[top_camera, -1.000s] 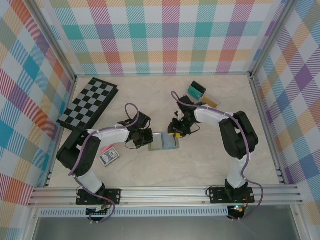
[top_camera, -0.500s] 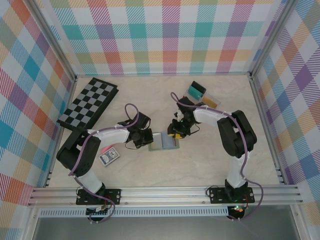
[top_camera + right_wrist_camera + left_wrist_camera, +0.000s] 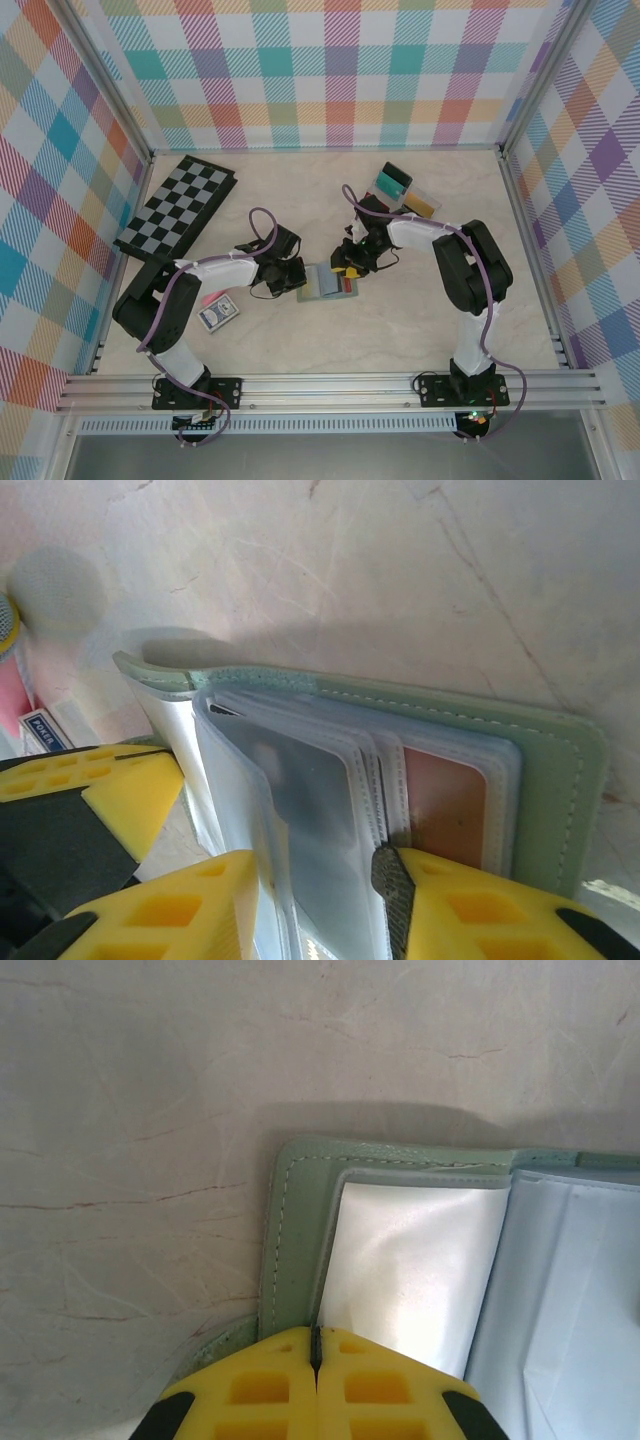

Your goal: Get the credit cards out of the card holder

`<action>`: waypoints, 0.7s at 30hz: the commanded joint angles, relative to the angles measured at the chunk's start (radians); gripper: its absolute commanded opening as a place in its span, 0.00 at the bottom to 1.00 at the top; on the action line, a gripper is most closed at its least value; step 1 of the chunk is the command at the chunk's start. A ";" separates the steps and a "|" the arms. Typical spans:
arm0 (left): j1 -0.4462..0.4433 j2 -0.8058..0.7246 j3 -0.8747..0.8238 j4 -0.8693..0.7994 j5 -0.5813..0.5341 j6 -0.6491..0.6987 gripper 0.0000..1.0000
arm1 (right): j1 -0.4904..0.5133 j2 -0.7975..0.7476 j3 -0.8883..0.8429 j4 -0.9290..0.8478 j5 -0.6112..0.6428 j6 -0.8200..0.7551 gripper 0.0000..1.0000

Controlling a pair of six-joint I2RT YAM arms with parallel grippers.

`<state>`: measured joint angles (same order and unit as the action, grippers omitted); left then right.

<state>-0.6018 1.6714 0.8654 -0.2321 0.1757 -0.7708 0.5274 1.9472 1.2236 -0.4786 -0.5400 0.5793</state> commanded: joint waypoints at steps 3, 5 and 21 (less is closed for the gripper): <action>-0.007 0.047 -0.042 -0.004 -0.017 -0.006 0.00 | 0.035 -0.024 -0.005 0.055 -0.105 0.011 0.41; -0.006 0.046 -0.042 -0.007 -0.018 -0.006 0.00 | 0.034 -0.038 -0.004 0.032 -0.067 0.008 0.42; -0.007 0.048 -0.041 -0.020 -0.027 -0.002 0.00 | 0.064 -0.134 0.004 -0.077 0.122 -0.033 0.44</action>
<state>-0.6018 1.6714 0.8654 -0.2325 0.1753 -0.7704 0.5816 1.8408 1.2228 -0.5091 -0.4526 0.5667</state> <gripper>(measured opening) 0.041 0.434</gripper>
